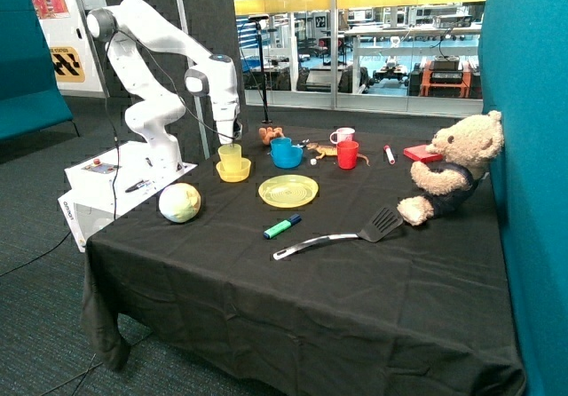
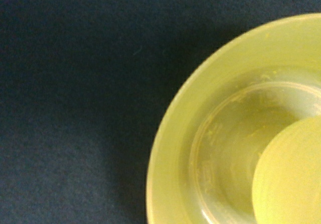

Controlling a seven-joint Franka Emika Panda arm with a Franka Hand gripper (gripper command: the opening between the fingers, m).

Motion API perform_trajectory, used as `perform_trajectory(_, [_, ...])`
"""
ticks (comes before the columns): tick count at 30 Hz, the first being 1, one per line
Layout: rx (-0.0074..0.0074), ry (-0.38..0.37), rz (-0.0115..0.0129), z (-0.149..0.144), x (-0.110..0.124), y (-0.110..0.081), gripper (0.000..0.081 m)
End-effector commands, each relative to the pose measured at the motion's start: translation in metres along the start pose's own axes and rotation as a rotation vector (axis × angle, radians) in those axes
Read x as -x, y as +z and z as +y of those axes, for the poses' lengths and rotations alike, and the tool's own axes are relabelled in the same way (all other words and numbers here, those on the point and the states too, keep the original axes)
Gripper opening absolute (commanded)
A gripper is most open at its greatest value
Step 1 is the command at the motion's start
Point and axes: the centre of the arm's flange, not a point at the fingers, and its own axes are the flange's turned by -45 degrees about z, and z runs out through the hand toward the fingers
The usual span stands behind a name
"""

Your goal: Match the cups with the appropriate bowls

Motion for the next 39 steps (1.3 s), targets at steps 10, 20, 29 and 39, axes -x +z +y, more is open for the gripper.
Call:
perform_trajectory(10, [-0.0003,0.004,-0.0009,-0.0007,-0.0018,0.0082,0.0105])
perform_trajectory(20, [-0.0004,-0.013,-0.0008,-0.0022,-0.0023,0.0079,0.0806])
perform_trajectory(29, [-0.0004,-0.017,-0.0008,-0.0025,-0.0039,0.0075,0.0808])
perform_trajectory(39, [-0.0004,-0.013,-0.0008,-0.0006,-0.0018,0.0064,0.0808])
